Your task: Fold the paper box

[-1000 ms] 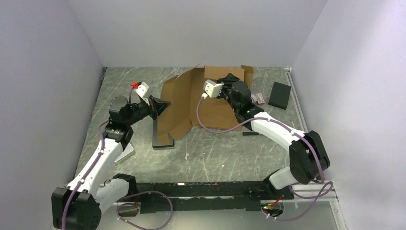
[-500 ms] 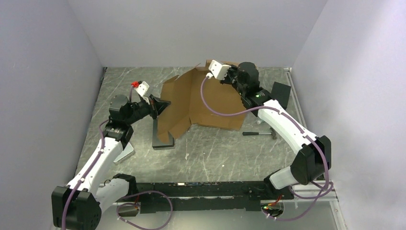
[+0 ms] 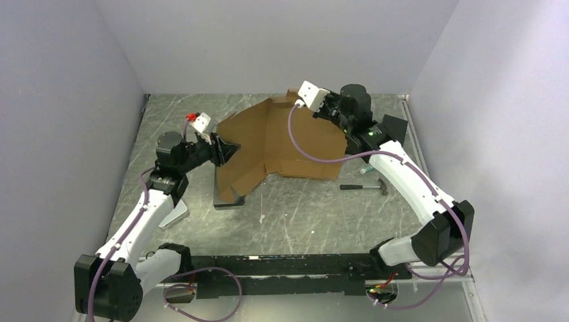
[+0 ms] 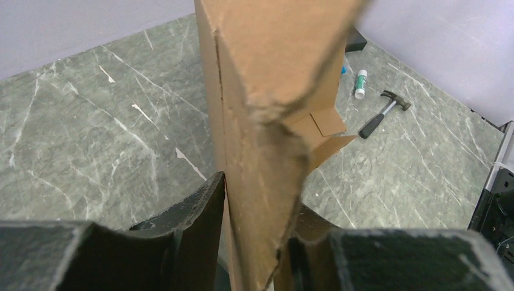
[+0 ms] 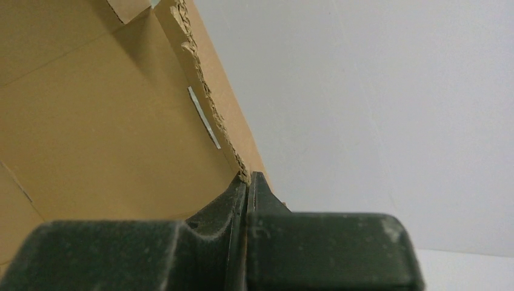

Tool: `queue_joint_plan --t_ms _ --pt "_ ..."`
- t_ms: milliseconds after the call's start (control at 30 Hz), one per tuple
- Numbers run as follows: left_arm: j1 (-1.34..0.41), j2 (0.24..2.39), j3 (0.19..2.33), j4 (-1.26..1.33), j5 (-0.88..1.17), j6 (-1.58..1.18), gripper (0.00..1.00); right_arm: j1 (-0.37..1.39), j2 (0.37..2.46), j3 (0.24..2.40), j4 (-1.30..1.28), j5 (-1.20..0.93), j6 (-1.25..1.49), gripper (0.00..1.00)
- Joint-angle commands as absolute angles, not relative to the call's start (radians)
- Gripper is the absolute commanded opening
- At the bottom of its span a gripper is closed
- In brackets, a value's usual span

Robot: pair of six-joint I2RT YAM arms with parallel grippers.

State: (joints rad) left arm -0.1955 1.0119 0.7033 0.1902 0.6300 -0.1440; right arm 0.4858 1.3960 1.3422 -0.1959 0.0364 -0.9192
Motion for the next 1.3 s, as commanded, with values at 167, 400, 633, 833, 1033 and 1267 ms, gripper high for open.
queue_joint_plan --t_ms 167,400,633,833,1033,1267 --pt "-0.199 1.031 0.711 0.226 0.650 -0.150 0.03 0.478 1.352 1.381 -0.180 0.005 -0.874 0.00" --pt "-0.180 1.051 0.772 0.213 0.770 -0.036 0.00 0.446 1.371 1.426 -0.229 -0.075 -0.869 0.00" --pt "-0.122 1.129 0.879 0.145 0.960 -0.022 0.00 0.401 1.386 1.467 -0.230 -0.099 -0.863 0.00" --pt "-0.121 1.200 0.906 0.215 1.032 -0.101 0.00 0.397 1.387 1.462 -0.258 -0.163 -0.866 0.00" --pt "-0.122 1.247 0.937 0.200 1.014 -0.120 0.00 0.397 1.382 1.441 -0.287 -0.197 -0.909 0.00" --pt "-0.104 1.278 0.904 0.288 0.995 -0.229 0.00 0.396 1.368 1.381 -0.257 -0.158 -0.930 0.00"
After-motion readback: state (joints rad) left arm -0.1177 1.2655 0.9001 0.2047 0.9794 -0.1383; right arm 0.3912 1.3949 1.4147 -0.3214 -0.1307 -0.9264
